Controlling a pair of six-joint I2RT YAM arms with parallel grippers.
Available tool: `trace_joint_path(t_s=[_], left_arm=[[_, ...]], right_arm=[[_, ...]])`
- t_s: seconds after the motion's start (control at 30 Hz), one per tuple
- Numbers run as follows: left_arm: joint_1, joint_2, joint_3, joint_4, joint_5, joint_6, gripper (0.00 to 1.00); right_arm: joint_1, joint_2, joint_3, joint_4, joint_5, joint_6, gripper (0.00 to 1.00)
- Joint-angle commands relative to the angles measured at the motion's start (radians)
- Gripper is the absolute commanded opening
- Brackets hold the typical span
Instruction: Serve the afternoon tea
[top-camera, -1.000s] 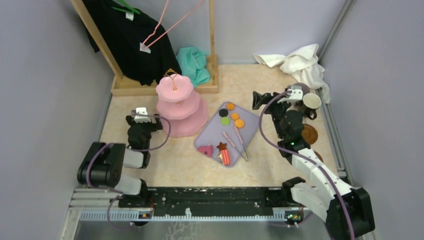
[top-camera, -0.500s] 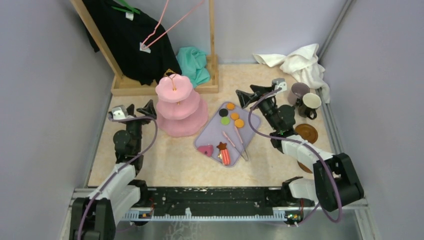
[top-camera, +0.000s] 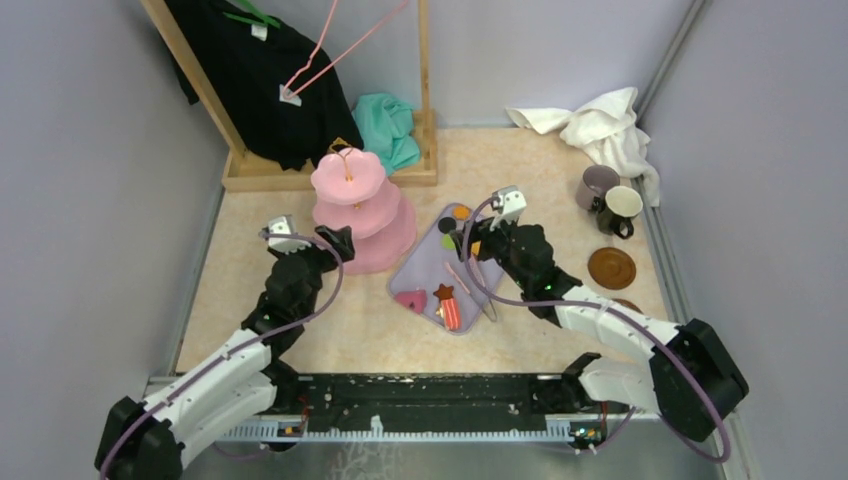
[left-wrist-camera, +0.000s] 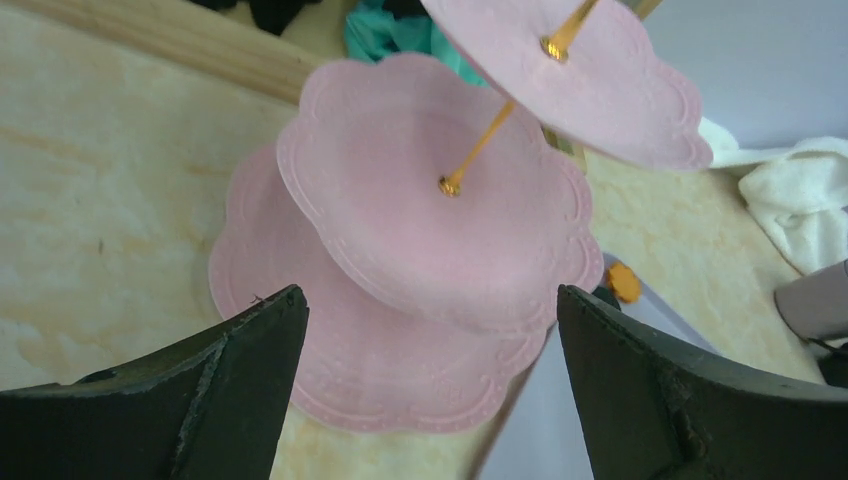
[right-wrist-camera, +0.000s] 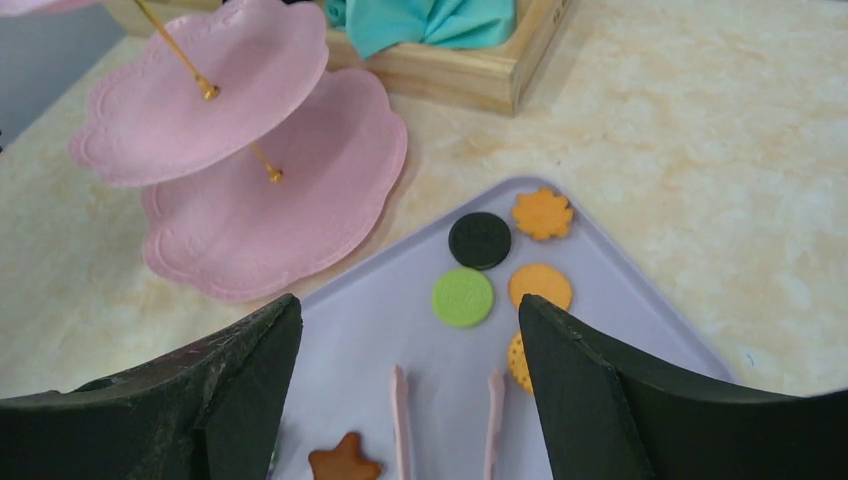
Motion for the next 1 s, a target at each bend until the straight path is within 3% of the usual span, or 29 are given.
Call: trace_joint_path(t_s=[0.0, 0.23, 0.4, 0.77, 0.97], left_arm=[[-0.171, 0.013, 0.045, -0.176, -0.305, -0.127, 0.99], [-0.409, 0.110, 0.058, -0.233, -0.418, -0.213, 0.99], [-0.517, 0.145, 0.029, -0.240, -0.477, -0.270, 0.99], [-0.561, 0.108, -0.026, -0.273, -0.510, -0.376, 0.99], [-0.562, 0.039, -0.057, -0.310, -0.518, -0.457, 0.99]], right_arm=[[0.084, -0.060, -0.011, -0.162, 0.145, -0.032, 0.80], [0.158, -0.109, -0.085, -0.266, 0.203, 0.021, 0.80], [0.183, -0.136, -0.124, -0.340, 0.204, 0.045, 0.80], [0.188, -0.108, -0.159, -0.373, 0.177, 0.060, 0.80], [0.190, -0.017, -0.126, -0.364, 0.185, 0.053, 0.80]])
